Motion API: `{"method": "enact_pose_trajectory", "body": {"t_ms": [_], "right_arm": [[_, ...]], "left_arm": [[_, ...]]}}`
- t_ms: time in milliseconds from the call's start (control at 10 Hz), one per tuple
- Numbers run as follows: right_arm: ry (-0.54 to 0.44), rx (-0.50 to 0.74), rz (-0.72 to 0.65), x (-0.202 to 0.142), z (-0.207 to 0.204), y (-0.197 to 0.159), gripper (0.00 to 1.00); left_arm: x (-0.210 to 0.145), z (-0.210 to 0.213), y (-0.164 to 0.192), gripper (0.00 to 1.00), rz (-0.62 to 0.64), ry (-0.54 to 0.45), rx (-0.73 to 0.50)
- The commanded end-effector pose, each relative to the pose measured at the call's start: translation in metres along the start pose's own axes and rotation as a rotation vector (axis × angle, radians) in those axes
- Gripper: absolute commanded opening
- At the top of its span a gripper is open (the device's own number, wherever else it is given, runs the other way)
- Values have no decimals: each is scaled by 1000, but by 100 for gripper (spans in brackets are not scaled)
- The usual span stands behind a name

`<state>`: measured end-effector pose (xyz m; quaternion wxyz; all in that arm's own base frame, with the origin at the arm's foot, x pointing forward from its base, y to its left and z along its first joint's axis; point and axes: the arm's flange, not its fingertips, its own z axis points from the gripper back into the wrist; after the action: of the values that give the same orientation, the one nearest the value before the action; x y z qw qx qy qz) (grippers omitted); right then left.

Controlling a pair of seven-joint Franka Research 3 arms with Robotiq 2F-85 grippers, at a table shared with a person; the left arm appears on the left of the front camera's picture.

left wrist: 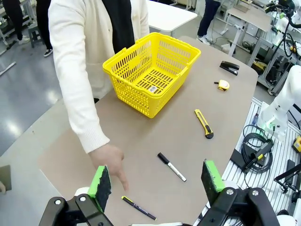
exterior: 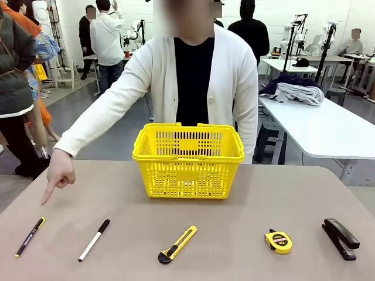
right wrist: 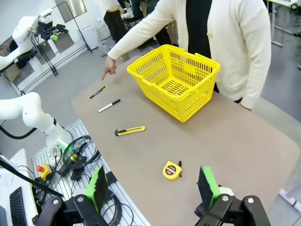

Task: Place the items the person wants into the basket.
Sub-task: Pick up the item the person points to and place it in the Market Basket.

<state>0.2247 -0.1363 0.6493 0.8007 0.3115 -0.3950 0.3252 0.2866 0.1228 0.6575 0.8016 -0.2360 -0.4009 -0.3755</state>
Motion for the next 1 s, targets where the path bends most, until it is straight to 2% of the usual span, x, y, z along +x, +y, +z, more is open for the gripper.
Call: {"method": "enact_pose_trajectory", "body": {"t_ms": [0, 400, 500, 600, 800, 900], "right_arm": [[-12, 14, 14, 2, 0, 0, 100], [-12, 14, 14, 2, 0, 0, 100], [-12, 14, 14, 2, 0, 0, 100], [-12, 14, 14, 2, 0, 0, 100], [-12, 14, 14, 2, 0, 0, 100], [-12, 14, 14, 2, 0, 0, 100]], "left_arm": [[0, 1, 0, 100, -19, -9, -9], [0, 0, 0, 100, -1, 0, 0], [5, -21, -5, 100, 63, 289, 39], [8, -40, -15, 100, 62, 511, 63], [2, -76, -36, 100, 110, 695, 87], [-12, -95, -48, 100, 131, 786, 153]]}}
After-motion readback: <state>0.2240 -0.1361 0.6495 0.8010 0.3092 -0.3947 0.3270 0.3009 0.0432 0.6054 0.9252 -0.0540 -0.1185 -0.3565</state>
